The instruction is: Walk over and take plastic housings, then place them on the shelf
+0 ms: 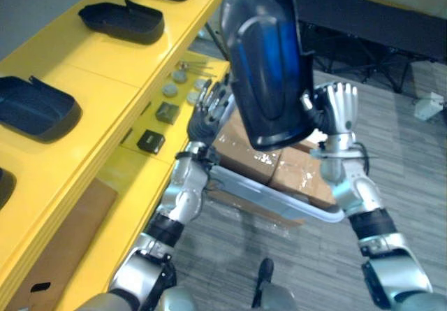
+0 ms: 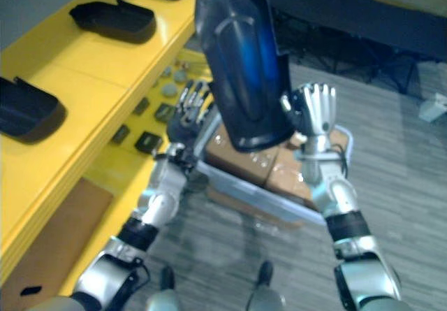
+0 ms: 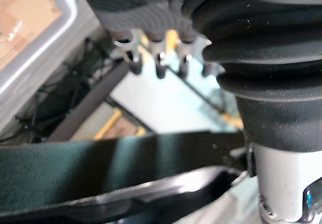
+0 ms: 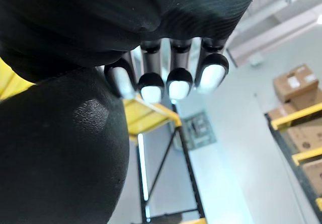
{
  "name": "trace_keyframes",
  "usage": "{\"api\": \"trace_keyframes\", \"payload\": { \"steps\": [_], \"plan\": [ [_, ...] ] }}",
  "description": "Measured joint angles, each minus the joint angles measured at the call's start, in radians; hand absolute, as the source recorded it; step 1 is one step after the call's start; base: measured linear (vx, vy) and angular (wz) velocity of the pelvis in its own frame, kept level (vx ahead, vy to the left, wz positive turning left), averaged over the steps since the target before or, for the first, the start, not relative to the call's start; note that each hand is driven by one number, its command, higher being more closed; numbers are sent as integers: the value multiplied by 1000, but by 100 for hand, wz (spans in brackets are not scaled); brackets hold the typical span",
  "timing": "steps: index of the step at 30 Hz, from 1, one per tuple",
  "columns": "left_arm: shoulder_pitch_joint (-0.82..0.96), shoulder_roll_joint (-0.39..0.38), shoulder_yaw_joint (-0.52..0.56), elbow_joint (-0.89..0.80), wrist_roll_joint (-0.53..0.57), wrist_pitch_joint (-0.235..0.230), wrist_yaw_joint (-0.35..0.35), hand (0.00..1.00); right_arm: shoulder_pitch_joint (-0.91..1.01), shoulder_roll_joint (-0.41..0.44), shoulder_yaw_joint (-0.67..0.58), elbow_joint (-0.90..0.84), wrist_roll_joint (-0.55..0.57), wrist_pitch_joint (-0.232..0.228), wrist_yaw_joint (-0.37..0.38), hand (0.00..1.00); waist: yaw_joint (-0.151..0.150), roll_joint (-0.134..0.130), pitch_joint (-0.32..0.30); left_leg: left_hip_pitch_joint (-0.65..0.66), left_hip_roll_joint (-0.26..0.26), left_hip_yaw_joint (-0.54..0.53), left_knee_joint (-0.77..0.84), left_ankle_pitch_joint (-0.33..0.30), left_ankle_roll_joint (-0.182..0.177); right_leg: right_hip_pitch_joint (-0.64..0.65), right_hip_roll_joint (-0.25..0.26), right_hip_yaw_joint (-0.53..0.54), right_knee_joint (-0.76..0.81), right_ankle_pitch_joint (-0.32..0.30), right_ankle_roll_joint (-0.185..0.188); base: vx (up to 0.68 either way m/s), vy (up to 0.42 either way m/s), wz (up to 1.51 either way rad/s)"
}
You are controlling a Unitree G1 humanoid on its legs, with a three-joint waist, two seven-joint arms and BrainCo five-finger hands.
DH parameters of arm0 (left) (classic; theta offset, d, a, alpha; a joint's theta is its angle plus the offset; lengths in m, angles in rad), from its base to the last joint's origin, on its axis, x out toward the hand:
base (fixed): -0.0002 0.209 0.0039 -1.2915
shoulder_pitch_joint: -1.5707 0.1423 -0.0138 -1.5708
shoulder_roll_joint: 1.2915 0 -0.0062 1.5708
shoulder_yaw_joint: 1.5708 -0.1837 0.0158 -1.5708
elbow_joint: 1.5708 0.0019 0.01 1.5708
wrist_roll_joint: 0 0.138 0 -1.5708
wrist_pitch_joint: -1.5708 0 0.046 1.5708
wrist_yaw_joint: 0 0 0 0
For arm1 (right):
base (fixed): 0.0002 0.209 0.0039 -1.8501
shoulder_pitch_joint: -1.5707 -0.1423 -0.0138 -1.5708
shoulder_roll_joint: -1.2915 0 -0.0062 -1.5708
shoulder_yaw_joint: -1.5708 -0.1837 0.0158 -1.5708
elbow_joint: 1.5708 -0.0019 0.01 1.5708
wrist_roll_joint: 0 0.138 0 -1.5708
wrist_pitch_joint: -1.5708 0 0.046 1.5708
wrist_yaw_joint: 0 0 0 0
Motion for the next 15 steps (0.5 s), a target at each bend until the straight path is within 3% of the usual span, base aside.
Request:
{"api": "trace_keyframes", "payload": {
  "steps": [11, 12, 15],
  "plan": [
    [0, -3, -3, -6, 28, 28, -13, 0, 33, 30, 50, -31, -11, -15, 41, 100, 5, 0, 0, 14, -3, -1, 1, -2, 3, 15, -3, -1, 0, 0, 0, 0, 0, 0],
    [0, -2, -6, -6, 51, 38, -12, 100, 37, 30, 50, -29, -10, -14, 42, 100, 6, 0, 0, 14, -3, -1, 1, -2, 3, 15, -4, -1, 0, 0, 0, 0, 0, 0],
    [1, 4, -7, -10, 81, 60, -4, 100, 44, 30, 51, -19, -10, -14, 42, 100, 7, 1, 0, 14, -5, -1, 1, -2, 3, 15, -5, -1, 0, 0, 0, 0, 0, 0]
  ]
}}
